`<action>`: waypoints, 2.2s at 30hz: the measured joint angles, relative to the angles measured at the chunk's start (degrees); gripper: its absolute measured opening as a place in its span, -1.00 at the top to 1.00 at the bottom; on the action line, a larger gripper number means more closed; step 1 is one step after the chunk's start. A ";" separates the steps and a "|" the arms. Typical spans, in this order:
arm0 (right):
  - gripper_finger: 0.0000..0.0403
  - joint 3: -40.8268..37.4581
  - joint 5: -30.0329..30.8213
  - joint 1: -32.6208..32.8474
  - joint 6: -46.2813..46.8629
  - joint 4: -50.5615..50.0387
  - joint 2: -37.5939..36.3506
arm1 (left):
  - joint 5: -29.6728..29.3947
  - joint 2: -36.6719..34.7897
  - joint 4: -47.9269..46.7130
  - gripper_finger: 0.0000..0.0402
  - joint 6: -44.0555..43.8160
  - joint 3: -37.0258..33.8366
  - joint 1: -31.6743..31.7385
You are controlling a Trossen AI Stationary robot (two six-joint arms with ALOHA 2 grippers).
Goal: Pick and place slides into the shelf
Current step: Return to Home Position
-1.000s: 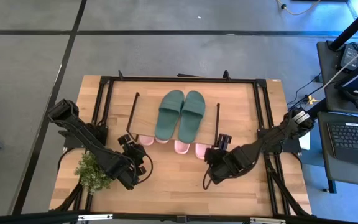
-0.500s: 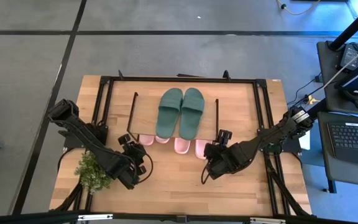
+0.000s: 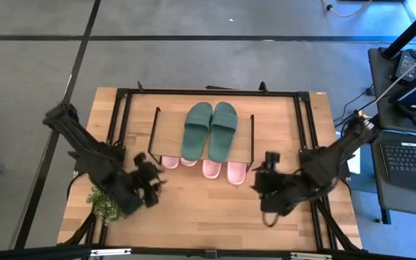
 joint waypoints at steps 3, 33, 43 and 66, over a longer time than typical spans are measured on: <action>-0.26 0.02 8.76 -0.26 -6.12 1.24 -5.43 | -10.99 -6.77 0.52 0.21 6.42 0.02 -0.29; -0.26 -39.41 -7.13 -22.07 -34.90 38.49 -60.86 | 1.81 -63.92 45.86 0.21 66.44 -31.56 2.10; -0.26 -39.42 -7.28 -23.93 -35.32 38.21 -59.45 | 1.00 -68.60 49.80 0.21 68.74 -39.24 11.26; -0.26 -39.45 -6.05 -25.27 -39.10 36.85 -62.07 | 2.05 -71.86 51.15 0.21 63.40 -48.40 38.64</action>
